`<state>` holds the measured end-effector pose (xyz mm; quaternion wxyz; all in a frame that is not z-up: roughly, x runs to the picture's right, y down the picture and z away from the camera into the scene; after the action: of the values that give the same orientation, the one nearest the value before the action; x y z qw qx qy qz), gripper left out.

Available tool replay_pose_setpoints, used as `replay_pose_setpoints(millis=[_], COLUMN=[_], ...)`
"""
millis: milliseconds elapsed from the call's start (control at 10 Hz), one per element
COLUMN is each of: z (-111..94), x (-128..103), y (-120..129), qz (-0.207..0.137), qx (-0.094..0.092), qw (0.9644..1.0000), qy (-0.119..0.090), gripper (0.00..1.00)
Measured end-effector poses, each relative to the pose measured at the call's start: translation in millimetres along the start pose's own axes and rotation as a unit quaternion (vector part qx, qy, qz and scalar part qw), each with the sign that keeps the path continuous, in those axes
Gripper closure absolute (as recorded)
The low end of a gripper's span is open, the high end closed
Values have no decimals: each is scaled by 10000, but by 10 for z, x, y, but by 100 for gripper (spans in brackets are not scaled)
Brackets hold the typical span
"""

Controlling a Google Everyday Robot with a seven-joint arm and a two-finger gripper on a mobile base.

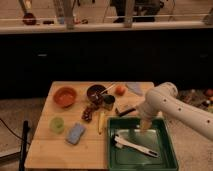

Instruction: Place eraser in plastic cup

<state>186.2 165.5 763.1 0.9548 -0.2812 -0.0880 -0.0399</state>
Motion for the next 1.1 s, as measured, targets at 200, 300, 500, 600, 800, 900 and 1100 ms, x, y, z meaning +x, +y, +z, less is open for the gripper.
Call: replay_pose_setpoints(millis=[200,300,500,600,800,900,1100], z=[-68,-82,-96,-108,-118,-111,-86], x=[-71,-107,-184,-196,-271,-285,-304], y=[-155,-232,-354,-398,-543,-620,-729], qz=[-276,-392,-682,-763,-959,-1038,-1130], qx=[44,52,73,86,118,115,114], qw=[9996,9992,9976,9969,9952,9943,9933], qy=[47,61,123,145,178,214,220], gripper=[20,20,20,20,20,20,20])
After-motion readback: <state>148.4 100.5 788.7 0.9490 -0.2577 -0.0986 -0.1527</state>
